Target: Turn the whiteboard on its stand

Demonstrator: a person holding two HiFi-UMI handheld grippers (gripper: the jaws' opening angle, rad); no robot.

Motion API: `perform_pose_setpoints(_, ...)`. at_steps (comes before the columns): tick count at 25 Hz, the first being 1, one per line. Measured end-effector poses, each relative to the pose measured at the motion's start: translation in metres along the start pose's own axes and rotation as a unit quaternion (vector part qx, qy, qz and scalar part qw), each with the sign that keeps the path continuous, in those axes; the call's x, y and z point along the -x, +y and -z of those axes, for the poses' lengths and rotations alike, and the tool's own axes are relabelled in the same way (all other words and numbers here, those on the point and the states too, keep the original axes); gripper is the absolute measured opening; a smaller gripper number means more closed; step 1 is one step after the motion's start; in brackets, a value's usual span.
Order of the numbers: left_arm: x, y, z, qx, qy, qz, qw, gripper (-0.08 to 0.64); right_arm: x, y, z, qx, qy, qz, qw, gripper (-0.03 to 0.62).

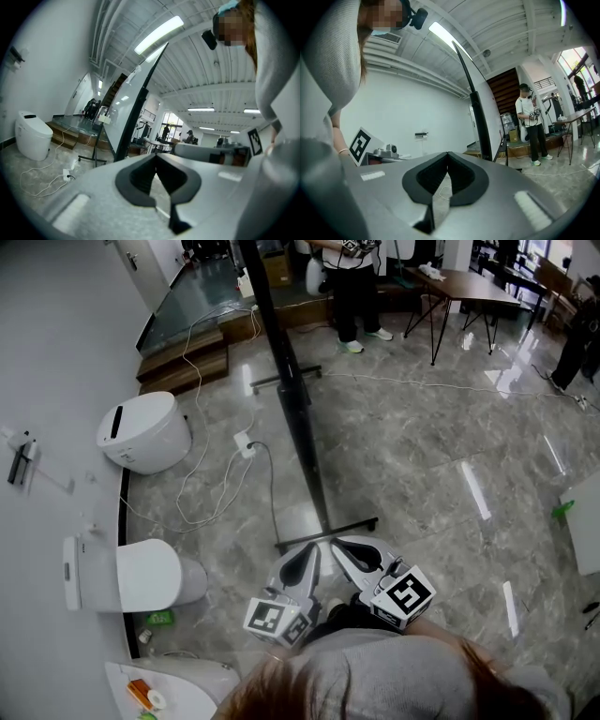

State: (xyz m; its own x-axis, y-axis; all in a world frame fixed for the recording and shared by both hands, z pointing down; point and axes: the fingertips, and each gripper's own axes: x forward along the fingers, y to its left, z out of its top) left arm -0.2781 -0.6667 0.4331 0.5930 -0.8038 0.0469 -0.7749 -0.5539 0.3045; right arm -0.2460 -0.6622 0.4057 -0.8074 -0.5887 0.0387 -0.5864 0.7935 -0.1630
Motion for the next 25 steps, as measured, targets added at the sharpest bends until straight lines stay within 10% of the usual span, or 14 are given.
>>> perform_pose_setpoints(12,0.003,0.007,-0.017,-0.001,-0.020,-0.038,0.9991,0.002,-0.015,-0.035,-0.028,0.029,-0.028,0.006,0.999,0.016)
perform_pose_setpoints(18,0.017,0.015,-0.023,0.009,-0.031,-0.059,0.9977,0.002,-0.058,-0.079,-0.061,0.055,-0.045,0.056,0.996,0.256)
perform_pose_setpoints(25,0.043,0.027,-0.032,0.010,-0.042,-0.093,0.9948,0.002,-0.135,-0.117,-0.083,0.067,-0.046,0.093,0.992,0.334)
